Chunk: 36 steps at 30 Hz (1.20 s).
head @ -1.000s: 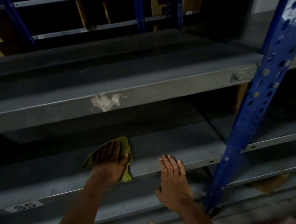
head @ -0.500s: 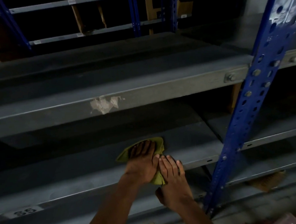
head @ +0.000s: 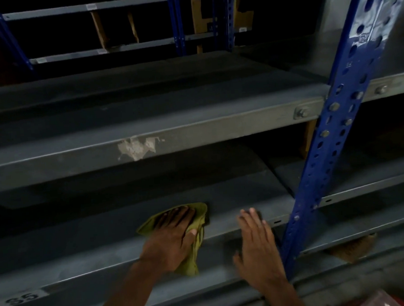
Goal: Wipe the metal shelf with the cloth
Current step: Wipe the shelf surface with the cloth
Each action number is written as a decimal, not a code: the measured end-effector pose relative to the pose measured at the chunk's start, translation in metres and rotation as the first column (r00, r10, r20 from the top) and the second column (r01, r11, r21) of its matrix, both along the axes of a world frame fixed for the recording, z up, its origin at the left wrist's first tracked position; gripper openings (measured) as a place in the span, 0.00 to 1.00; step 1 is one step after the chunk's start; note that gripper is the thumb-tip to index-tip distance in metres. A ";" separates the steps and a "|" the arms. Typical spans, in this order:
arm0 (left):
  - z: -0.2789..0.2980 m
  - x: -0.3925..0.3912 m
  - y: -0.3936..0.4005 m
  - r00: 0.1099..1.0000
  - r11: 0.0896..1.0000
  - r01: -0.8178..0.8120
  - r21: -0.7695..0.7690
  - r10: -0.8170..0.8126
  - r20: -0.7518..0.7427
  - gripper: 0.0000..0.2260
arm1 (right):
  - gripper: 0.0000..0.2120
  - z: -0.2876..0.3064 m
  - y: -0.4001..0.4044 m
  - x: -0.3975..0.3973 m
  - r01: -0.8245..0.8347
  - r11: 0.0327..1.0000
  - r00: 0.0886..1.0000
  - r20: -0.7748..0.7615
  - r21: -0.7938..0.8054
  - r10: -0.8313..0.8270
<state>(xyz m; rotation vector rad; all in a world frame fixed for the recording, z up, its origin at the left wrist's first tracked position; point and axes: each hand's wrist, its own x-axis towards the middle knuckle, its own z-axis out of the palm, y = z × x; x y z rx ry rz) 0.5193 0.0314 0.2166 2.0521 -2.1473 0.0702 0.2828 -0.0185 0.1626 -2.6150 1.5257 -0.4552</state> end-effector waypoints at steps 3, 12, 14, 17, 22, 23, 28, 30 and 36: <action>0.002 0.015 -0.006 0.996 0.996 -0.084 0.015 0.084 0.009 0.36 | 0.51 -0.003 -0.010 -0.025 0.044 0.999 0.997 -0.069 0.011 -0.043; -0.002 -0.007 -0.057 0.969 0.960 -0.248 0.126 0.246 0.035 0.27 | 0.63 -0.016 -0.016 -0.011 0.084 0.996 0.989 -0.124 0.005 -0.083; 0.000 -0.020 -0.063 0.972 0.964 -0.235 0.129 0.232 0.036 0.26 | 0.62 -0.018 -0.017 -0.011 0.083 0.997 0.989 -0.126 -0.006 -0.083; 0.000 -0.043 -0.064 0.982 0.977 -0.182 0.108 0.174 0.078 0.27 | 0.61 -0.020 -0.017 -0.010 0.082 0.996 0.990 -0.113 -0.021 -0.084; -0.001 -0.071 -0.052 0.997 0.996 -0.027 0.090 0.020 0.076 0.26 | 0.57 -0.020 -0.016 -0.010 0.087 0.996 0.992 -0.091 -0.032 -0.090; -0.002 -0.071 -0.048 0.998 0.996 0.016 0.089 -0.021 0.060 0.26 | 0.56 -0.020 -0.016 -0.012 0.081 0.996 0.993 -0.086 -0.043 -0.085; -0.003 -0.042 -0.048 0.998 0.996 0.054 0.065 -0.055 0.013 0.28 | 0.56 -0.016 -0.016 -0.021 0.040 0.997 0.995 -0.090 -0.064 -0.045; -0.001 -0.035 -0.059 1.000 0.998 -0.013 0.067 0.013 0.010 0.35 | 0.55 -0.014 -0.015 -0.022 0.044 0.997 0.996 -0.081 -0.065 -0.049; -0.005 -0.059 -0.107 0.994 0.987 -0.109 0.118 0.111 -0.008 0.26 | 0.56 -0.019 -0.015 -0.011 0.075 0.996 0.996 -0.047 -0.041 -0.077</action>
